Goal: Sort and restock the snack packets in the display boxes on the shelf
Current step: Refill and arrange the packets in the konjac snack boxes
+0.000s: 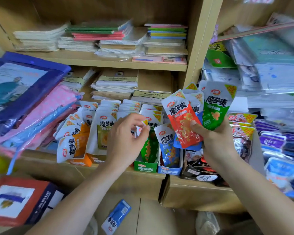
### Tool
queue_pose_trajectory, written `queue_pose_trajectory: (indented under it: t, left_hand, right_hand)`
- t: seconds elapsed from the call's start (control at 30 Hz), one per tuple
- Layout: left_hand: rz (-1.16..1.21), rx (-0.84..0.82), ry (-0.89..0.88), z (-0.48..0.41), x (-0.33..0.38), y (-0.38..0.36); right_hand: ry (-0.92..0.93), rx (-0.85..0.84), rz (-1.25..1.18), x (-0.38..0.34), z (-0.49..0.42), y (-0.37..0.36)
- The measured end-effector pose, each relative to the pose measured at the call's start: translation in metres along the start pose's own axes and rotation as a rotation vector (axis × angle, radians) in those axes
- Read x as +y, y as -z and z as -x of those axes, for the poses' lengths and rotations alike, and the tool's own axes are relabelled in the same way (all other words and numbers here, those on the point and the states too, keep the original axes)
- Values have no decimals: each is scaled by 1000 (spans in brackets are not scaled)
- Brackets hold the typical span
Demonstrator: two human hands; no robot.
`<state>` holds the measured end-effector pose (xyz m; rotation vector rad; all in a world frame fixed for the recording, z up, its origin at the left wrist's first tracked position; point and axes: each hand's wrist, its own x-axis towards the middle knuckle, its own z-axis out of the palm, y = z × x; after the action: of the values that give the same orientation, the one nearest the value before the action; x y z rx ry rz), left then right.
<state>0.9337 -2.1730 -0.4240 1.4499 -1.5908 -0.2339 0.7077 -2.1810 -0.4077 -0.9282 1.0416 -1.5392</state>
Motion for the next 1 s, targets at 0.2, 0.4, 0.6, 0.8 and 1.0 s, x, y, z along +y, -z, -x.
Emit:
queue_pose_trajectory:
  t: [0.2,0.4,0.6,0.8,1.0]
  left_hand:
    - [625,-367,417,3,33,-17]
    - [788,-170,510,-1,38,-23]
    - [817,-28,519,-14,13,10]
    - [555,64,353,-23,-32,64]
    - [62,-221,246,-10,-64,60]
  right_hand:
    - [-15,-128,-29,-1,9,4]
    - [-119,-283,-23,-1,16,-4]
    - [-83,-260,10,9,11,-19]
    - [-46,-172,-26,16,6,-39]
    - [-43,-197,-14,18,8,-50]
